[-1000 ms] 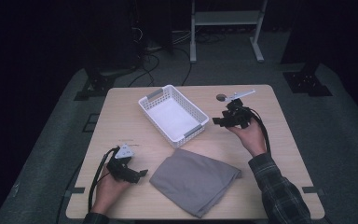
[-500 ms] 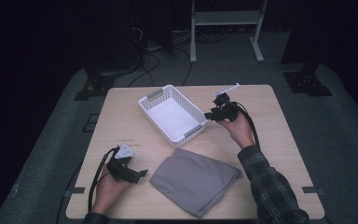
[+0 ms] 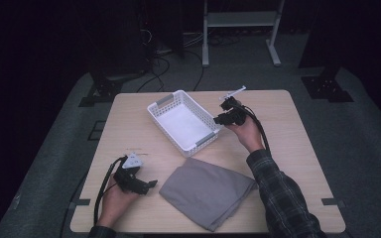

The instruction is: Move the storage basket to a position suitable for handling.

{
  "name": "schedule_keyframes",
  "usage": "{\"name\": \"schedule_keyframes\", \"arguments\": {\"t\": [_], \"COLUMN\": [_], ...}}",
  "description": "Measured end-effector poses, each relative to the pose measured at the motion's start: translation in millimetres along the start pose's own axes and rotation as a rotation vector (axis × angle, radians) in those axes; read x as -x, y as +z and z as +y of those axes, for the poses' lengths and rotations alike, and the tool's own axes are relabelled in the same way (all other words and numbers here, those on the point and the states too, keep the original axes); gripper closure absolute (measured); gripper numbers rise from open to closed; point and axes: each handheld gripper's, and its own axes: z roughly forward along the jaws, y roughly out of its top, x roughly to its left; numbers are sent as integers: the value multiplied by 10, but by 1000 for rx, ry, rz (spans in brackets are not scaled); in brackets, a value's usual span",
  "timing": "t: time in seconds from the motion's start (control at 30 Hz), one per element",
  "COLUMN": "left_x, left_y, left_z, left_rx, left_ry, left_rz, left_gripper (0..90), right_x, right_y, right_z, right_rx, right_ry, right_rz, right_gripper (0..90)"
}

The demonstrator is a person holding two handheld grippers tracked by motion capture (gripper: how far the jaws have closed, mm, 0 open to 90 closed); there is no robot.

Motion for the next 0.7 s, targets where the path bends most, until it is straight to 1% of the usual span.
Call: {"name": "schedule_keyframes", "arguments": {"t": [0.23,0.33,0.47,0.67,0.7], "left_x": [0,0,0,1,0], "left_y": [2,0,0,2,0], "left_z": [-1,0,0,-1,0], "left_rx": [2,0,0,2,0], "left_ry": [0,0,0,-1,0], "left_rz": [0,0,0,0,0], "left_gripper": [0,0,0,0,0], "right_x": [-36,-39,-21,3,34], "right_y": [84,93,89,70,50], "right_z": [22,21,13,4,-12], "right_rx": [-28,-36,-35,-39,-40], "right_ry": [-10,-12,-3,-11,-6], "right_rz": [2,-7,0,-20,-22], "right_gripper": [771,814,822,836,838]}}
